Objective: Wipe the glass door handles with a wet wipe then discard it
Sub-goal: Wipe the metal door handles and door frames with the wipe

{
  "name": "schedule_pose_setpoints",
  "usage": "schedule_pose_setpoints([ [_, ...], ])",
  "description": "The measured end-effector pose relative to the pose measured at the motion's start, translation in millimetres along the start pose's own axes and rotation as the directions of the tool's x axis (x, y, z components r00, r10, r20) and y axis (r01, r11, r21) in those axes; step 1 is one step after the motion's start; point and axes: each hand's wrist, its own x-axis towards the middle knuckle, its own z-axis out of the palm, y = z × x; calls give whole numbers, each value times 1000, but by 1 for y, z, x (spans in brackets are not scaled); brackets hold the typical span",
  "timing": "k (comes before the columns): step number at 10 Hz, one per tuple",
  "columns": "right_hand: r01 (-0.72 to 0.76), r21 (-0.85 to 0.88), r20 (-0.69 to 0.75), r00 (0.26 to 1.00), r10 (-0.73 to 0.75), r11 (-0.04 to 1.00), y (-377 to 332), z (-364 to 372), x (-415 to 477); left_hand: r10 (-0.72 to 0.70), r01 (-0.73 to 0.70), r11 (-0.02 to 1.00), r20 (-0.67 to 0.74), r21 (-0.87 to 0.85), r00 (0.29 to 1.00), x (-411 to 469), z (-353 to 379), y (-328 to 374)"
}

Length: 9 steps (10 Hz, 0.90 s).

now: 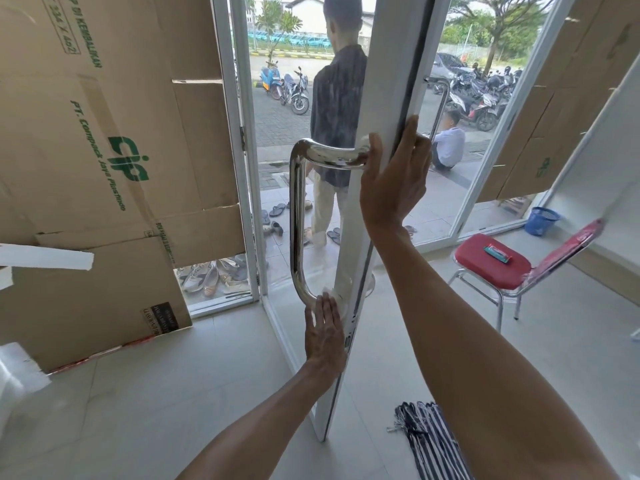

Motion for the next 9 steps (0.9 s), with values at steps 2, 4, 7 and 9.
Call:
schedule_pose_setpoints([
  [2, -10, -6, 17, 1000, 10, 1000, -1, -2, 0, 29, -28, 998, -18, 48, 999, 3, 10, 8],
  [4, -11, 9, 44, 999, 11, 1000, 0, -3, 3, 21, -25, 997, 58, 74, 998, 28, -8, 13],
  [7, -28, 20, 52, 998, 27, 999, 0, -3, 4, 26, -24, 993, -10, 113, 1000, 18, 9, 16],
  [9, -52, 21, 61, 997, 51, 998, -4, -4, -1, 42, -46, 990, 36, 132, 998, 32, 7, 8],
])
